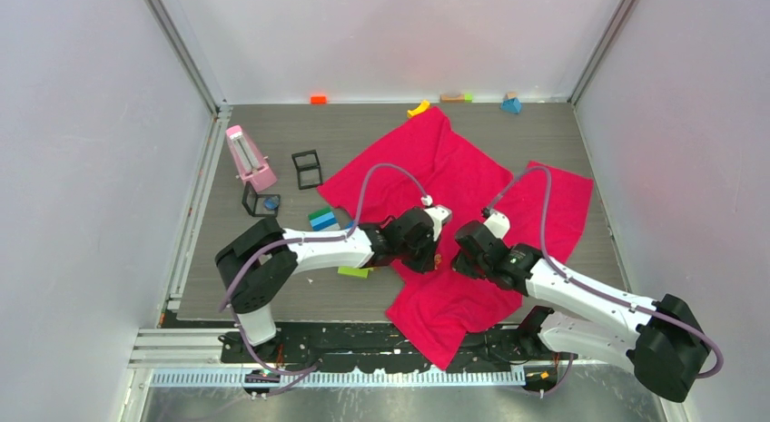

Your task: Pin the brooch onto the clothing

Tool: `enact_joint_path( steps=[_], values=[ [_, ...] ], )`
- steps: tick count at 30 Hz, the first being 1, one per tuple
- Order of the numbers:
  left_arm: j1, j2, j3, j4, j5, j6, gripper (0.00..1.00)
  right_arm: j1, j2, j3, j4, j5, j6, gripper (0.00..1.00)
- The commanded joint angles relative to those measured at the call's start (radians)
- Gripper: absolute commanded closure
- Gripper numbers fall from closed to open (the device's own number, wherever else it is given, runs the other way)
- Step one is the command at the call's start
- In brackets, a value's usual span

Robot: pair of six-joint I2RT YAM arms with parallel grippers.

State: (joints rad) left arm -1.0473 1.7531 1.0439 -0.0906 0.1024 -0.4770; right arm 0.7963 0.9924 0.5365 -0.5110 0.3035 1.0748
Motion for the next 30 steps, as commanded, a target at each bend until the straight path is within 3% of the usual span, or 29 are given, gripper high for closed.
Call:
enact_joint_path(
  steps=[1,19,30],
  values=[
    [-0.023,0.014,0.037,-0.031,-0.053,0.063,1.0,-0.002,-0.029,-0.008,0.062,-0.002,0.026,0.99],
    [-0.088,0.061,0.079,-0.048,-0.021,0.142,1.0,-0.002,-0.025,-0.073,0.182,-0.045,0.068,0.99],
    [-0.093,0.07,0.087,-0.048,-0.027,0.112,1.0,-0.002,-0.013,-0.093,0.227,-0.067,0.081,0.99]
  ],
)
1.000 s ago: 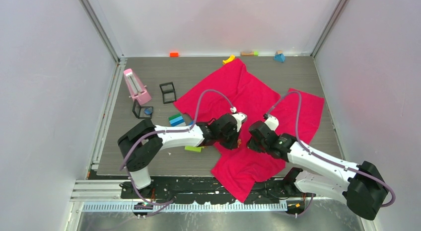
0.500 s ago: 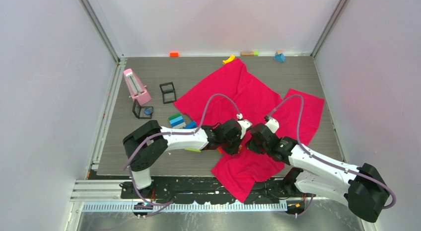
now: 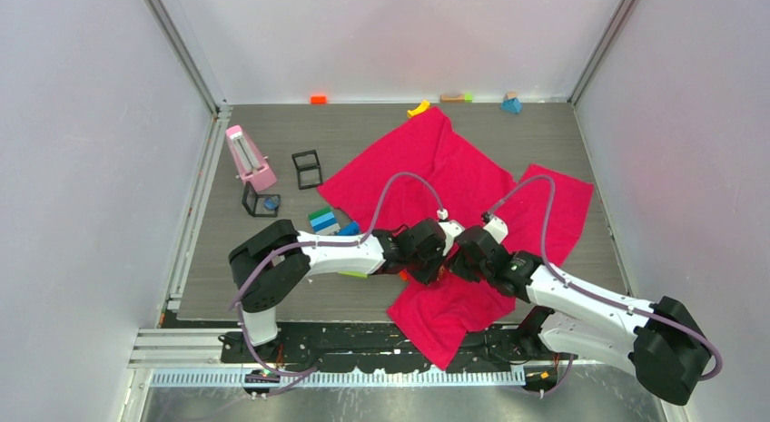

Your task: Pin the brooch onto the clothing

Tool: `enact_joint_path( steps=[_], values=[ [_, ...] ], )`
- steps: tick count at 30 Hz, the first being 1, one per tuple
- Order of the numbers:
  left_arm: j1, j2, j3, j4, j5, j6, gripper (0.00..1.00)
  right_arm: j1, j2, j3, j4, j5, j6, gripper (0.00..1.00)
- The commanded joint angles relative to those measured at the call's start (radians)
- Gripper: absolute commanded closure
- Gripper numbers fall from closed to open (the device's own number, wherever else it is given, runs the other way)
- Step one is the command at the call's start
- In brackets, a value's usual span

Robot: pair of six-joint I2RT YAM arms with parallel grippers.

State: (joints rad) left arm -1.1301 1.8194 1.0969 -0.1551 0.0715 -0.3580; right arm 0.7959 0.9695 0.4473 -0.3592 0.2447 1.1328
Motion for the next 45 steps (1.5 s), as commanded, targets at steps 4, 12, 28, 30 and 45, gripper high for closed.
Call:
enact_joint_path(
  steps=[4,12,28,30,45],
  values=[
    [-0.01,0.0,0.035,0.031,0.01,-0.029,1.0,-0.001,0.027,-0.013,0.09,-0.02,0.029,0.99],
    [-0.011,-0.013,0.011,0.097,0.017,-0.099,1.0,-0.001,0.051,-0.027,0.108,-0.024,0.034,0.99],
    [-0.011,-0.024,-0.03,0.216,0.04,-0.214,1.0,-0.001,0.009,-0.001,0.047,0.0,0.02,0.95],
    [-0.011,-0.022,-0.035,0.216,0.034,-0.222,1.0,-0.001,-0.026,0.014,0.012,0.007,0.009,0.89],
    [0.005,-0.018,-0.052,0.223,0.012,-0.278,1.0,-0.001,-0.253,0.032,-0.246,0.033,0.01,0.6]
  ],
)
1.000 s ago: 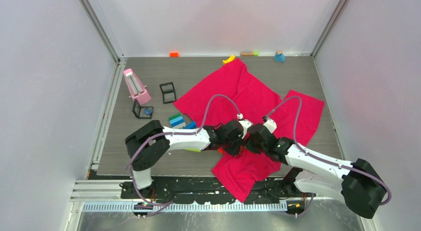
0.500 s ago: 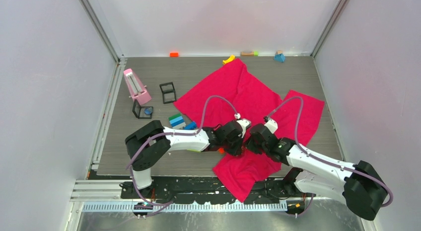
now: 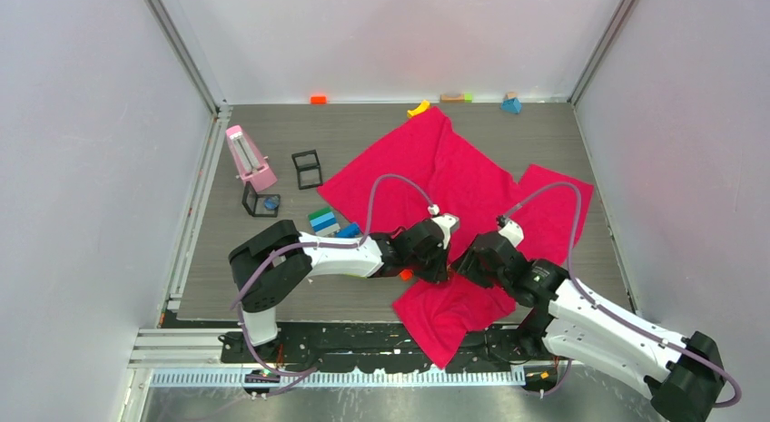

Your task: Pin the brooch onto the clothing

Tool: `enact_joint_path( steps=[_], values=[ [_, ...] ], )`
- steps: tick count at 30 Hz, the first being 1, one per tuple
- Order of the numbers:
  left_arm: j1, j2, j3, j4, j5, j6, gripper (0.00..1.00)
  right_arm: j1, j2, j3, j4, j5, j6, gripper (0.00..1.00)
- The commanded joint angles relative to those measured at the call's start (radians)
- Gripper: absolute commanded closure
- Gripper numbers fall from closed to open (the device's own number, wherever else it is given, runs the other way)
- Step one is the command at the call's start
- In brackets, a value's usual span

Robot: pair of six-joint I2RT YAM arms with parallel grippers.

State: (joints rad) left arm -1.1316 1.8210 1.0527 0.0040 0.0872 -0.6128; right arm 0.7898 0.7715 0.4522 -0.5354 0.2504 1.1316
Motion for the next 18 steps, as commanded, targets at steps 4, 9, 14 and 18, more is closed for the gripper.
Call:
enact_joint_path(
  steps=[4,9,14,18],
  values=[
    [0.009,-0.02,-0.007,0.07,0.003,-0.028,1.0,0.005,-0.075,0.001,-0.076,0.011,0.018,0.63],
    [0.009,-0.021,-0.008,0.075,0.008,-0.033,1.0,0.005,-0.065,-0.039,-0.02,-0.015,0.023,0.7],
    [0.009,-0.023,-0.014,0.082,0.008,-0.036,1.0,0.005,-0.025,-0.07,0.052,-0.045,0.03,0.75],
    [0.009,-0.026,-0.016,0.089,0.007,-0.04,1.0,0.006,0.01,-0.1,0.133,-0.081,0.038,0.88]
  ],
)
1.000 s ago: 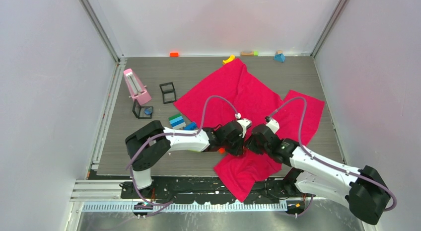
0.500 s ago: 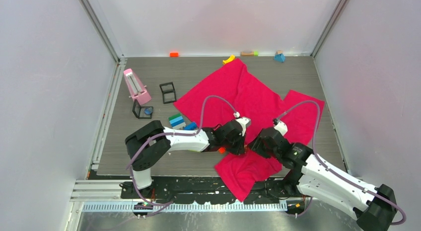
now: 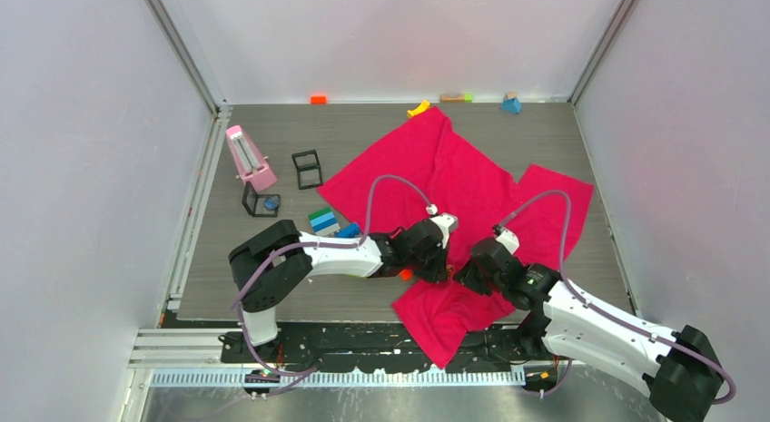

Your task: Pin the brooch onto the clothing

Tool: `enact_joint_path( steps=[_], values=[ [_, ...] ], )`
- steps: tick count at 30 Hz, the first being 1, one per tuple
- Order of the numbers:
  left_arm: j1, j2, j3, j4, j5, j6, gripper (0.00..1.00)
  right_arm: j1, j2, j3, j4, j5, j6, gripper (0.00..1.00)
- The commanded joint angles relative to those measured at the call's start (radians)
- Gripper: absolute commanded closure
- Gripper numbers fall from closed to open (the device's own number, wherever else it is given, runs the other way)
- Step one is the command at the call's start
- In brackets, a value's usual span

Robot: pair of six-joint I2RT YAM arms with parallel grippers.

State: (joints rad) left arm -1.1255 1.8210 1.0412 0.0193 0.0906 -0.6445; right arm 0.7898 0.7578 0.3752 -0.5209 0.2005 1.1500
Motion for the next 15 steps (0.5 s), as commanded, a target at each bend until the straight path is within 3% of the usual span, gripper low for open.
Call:
enact_joint_path(
  steps=[1,4,15],
  values=[
    [0.004,-0.027,-0.006,0.078,0.003,-0.01,1.0,0.007,0.03,-0.03,0.129,-0.043,0.024,0.91],
    [0.003,-0.03,-0.016,0.096,0.001,-0.018,1.0,0.006,0.034,-0.058,0.189,-0.068,0.037,0.99],
    [0.006,-0.071,-0.087,0.245,0.008,-0.079,1.0,0.006,0.067,-0.094,0.245,-0.113,0.053,0.99]
  ],
)
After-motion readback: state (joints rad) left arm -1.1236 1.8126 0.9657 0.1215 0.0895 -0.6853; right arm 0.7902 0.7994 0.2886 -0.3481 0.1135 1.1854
